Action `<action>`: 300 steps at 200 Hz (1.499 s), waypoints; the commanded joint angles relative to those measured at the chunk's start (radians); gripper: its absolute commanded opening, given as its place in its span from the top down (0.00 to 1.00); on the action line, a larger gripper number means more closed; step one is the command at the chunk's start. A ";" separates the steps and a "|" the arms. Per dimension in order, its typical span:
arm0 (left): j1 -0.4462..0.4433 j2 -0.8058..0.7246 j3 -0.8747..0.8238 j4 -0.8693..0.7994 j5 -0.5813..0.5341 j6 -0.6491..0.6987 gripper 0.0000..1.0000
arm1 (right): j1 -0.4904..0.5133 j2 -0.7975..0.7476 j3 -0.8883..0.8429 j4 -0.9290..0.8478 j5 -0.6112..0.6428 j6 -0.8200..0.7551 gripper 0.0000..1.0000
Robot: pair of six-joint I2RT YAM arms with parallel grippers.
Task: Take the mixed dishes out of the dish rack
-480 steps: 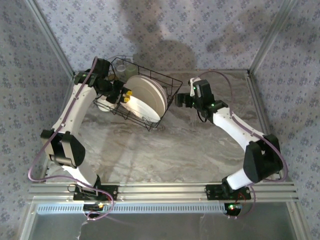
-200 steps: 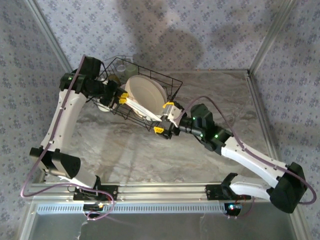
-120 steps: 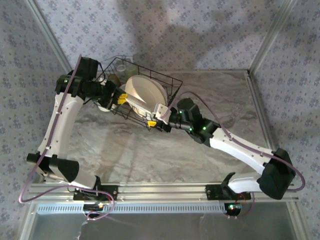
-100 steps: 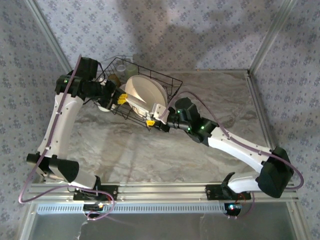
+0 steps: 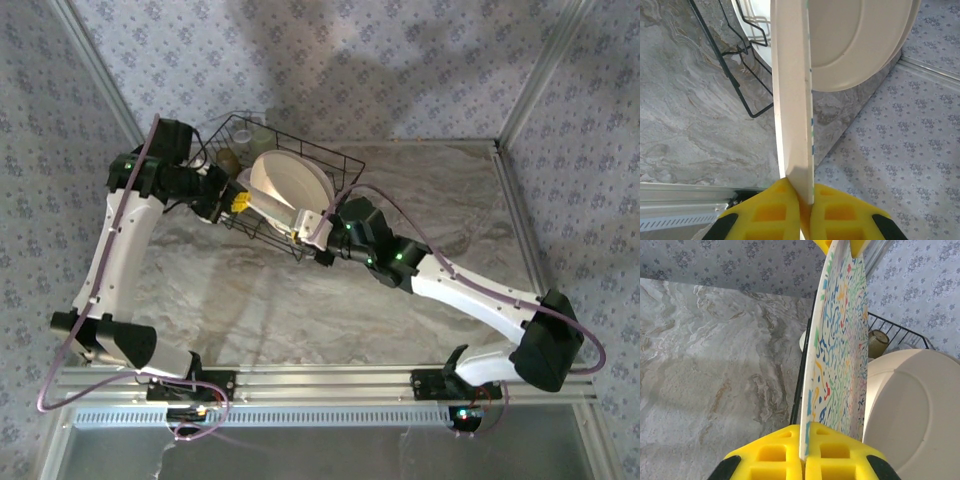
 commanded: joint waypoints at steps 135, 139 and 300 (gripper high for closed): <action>0.055 -0.297 -0.059 0.040 -0.193 0.202 0.01 | 0.076 -0.322 0.022 -0.115 0.331 0.126 1.00; 0.054 -0.302 -0.061 0.028 -0.214 0.214 0.01 | 0.076 -0.328 0.026 -0.124 0.361 0.133 1.00; -0.005 -0.367 -0.380 0.171 -0.399 0.363 0.01 | -0.563 0.151 0.091 -0.251 1.046 0.277 1.00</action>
